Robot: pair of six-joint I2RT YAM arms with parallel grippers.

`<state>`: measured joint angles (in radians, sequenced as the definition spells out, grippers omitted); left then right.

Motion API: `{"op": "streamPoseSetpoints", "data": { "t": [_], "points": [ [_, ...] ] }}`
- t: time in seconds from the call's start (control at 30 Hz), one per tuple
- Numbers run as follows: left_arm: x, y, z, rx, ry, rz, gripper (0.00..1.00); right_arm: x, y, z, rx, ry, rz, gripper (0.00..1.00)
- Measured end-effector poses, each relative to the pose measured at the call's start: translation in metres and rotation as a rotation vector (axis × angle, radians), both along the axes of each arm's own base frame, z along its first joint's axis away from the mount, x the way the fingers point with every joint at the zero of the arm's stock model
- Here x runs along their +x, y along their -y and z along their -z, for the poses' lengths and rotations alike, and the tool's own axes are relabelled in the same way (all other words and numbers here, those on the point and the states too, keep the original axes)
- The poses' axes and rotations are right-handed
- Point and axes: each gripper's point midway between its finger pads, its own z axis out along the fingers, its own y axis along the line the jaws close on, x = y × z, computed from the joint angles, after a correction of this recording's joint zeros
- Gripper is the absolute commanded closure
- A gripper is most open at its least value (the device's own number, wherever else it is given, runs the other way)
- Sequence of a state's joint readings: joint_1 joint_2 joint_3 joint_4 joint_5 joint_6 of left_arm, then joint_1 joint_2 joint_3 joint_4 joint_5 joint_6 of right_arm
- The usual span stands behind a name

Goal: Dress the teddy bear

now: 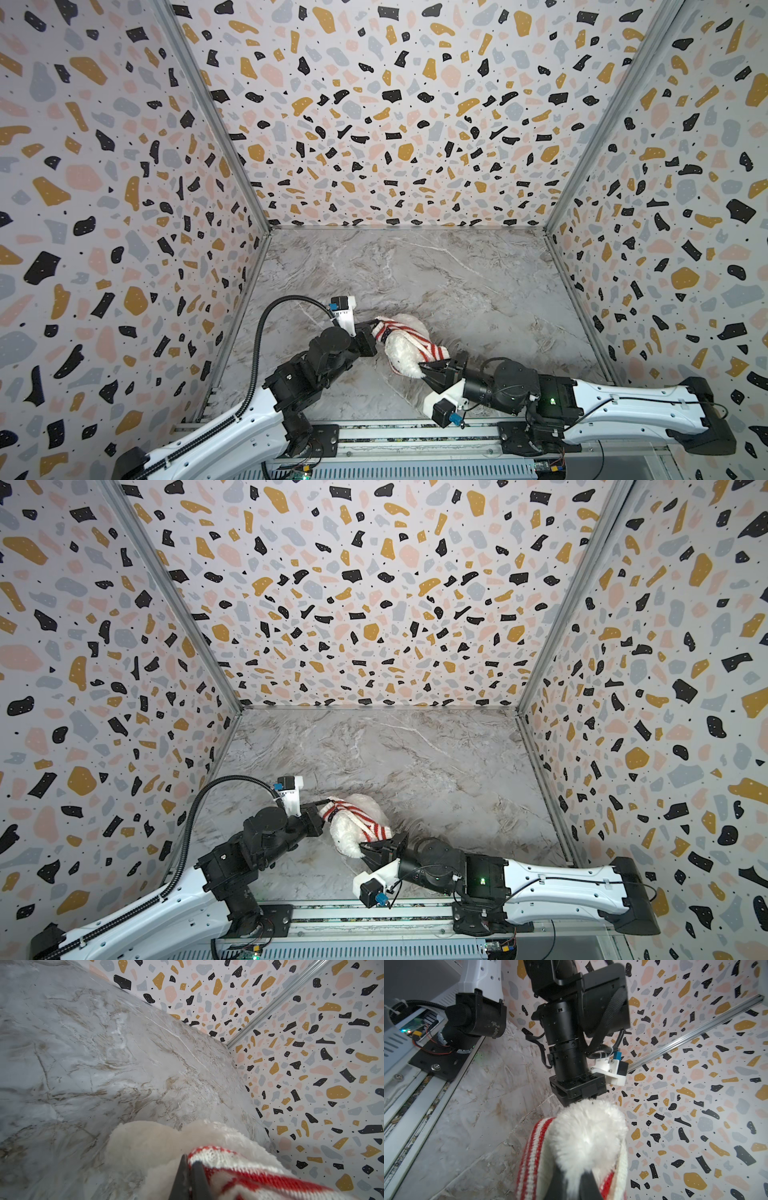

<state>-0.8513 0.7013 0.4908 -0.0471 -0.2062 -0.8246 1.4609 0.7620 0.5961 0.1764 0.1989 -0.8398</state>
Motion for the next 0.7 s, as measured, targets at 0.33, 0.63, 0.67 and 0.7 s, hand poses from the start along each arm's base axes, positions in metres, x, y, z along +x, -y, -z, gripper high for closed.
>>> {"op": "streamPoseSetpoints", "data": {
  "t": [0.33,0.63,0.67,0.7],
  "points": [
    [-0.012,0.017,0.004,0.044,0.102,0.16,1.0,0.021,0.001,-0.007,0.046,-0.095,0.08,1.0],
    [-0.013,0.015,0.016,0.103,0.157,0.183,0.86,0.093,0.02,-0.011,0.124,-0.317,0.231,1.0],
    [-0.013,0.015,0.016,0.11,0.163,0.181,0.8,0.097,0.02,-0.009,0.121,-0.338,0.227,1.0],
    [-0.012,0.014,0.016,0.115,0.166,0.178,0.74,0.101,0.021,-0.007,0.117,-0.354,0.227,1.0]
  ]
}}
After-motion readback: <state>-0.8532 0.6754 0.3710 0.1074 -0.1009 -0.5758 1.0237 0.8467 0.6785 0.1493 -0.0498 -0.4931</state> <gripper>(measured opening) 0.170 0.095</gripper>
